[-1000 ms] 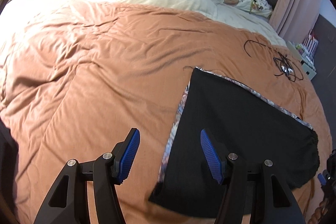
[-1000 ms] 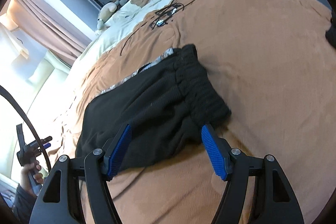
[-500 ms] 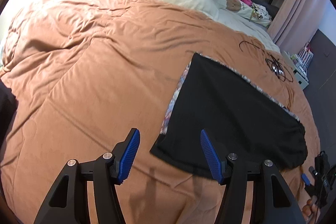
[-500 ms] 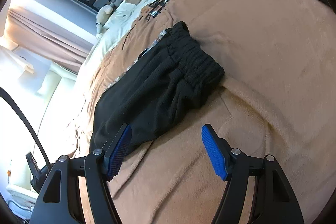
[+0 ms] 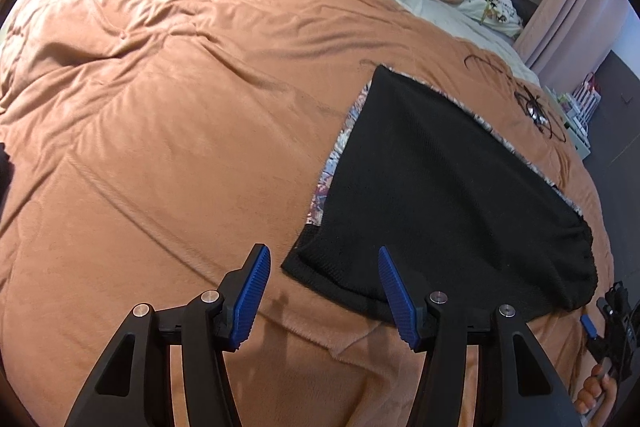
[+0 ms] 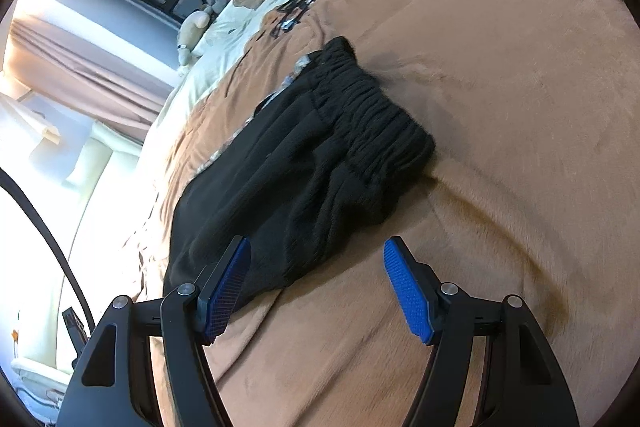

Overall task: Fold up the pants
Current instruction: 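Move both tools to the edge of the folded shorts, then grasp the folded edge with the left tool while the right tool grasps the waistband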

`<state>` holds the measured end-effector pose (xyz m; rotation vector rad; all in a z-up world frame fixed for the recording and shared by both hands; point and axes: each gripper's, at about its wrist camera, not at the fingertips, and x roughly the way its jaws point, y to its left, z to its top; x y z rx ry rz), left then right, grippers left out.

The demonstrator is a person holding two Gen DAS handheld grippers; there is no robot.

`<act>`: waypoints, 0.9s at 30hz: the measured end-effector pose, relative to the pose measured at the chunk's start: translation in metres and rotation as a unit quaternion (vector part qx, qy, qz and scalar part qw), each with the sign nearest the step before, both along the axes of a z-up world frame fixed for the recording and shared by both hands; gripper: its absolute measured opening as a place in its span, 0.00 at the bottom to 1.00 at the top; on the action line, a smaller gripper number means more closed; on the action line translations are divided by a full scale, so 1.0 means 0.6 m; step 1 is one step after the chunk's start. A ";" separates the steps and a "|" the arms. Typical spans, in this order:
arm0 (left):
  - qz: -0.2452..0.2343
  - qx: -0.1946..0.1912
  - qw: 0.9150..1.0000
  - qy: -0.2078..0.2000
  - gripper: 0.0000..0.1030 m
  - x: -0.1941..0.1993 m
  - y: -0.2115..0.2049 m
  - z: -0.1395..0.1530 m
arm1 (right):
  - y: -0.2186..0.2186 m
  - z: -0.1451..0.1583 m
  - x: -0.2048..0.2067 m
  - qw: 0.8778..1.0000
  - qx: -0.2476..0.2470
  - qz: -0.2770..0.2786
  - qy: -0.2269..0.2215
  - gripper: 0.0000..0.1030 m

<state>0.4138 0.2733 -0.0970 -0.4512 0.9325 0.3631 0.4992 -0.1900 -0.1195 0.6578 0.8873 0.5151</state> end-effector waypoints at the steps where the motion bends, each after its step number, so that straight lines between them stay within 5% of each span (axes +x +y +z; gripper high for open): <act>1: -0.001 0.001 1.000 0.003 0.57 0.006 -0.001 -0.006 | 0.000 -0.001 0.005 1.000 0.002 -0.002 0.004 0.66; 5: -0.008 0.008 1.000 0.010 0.56 0.026 -0.002 -0.027 | 0.005 -0.004 0.020 1.000 -0.006 -0.011 0.009 0.66; 11: 0.000 0.033 0.999 0.029 0.29 0.042 0.006 -0.050 | -0.002 -0.015 0.039 0.999 0.016 -0.017 0.029 0.65; 15: -0.001 0.026 0.999 0.027 0.05 0.037 0.009 -0.056 | -0.011 -0.013 0.043 0.999 -0.001 -0.030 0.027 0.42; 20: 0.017 0.019 1.000 0.014 0.02 0.018 0.019 -0.044 | -0.016 -0.004 0.035 0.999 -0.007 -0.038 0.011 0.24; 27: 0.044 -0.040 0.998 0.012 0.04 -0.013 0.039 -0.047 | -0.028 -0.019 0.025 0.998 0.023 -0.045 0.034 0.25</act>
